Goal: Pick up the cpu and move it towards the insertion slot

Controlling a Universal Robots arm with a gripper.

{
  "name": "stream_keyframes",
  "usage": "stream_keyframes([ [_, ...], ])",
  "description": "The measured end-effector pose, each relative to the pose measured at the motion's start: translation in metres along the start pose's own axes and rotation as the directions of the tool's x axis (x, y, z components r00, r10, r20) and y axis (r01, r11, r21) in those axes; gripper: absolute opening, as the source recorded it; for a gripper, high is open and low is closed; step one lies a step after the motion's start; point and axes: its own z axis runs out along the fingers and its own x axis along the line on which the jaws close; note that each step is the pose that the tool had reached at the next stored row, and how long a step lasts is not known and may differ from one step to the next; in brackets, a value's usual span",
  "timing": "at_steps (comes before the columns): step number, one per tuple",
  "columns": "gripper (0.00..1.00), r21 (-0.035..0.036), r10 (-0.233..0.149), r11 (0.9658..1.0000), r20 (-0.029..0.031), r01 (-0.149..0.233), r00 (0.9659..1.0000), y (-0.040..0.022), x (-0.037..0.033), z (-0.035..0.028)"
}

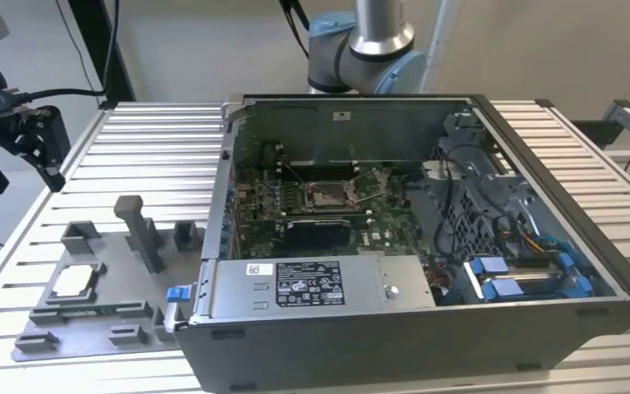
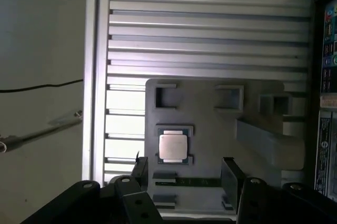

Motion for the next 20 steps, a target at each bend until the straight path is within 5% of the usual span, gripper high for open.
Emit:
stream_keyframes([
  [20, 1.0, 0.0006, 0.0, 1.0, 0.0001, 0.0, 1.0, -0.0056, 0.0029, 0.0355],
])
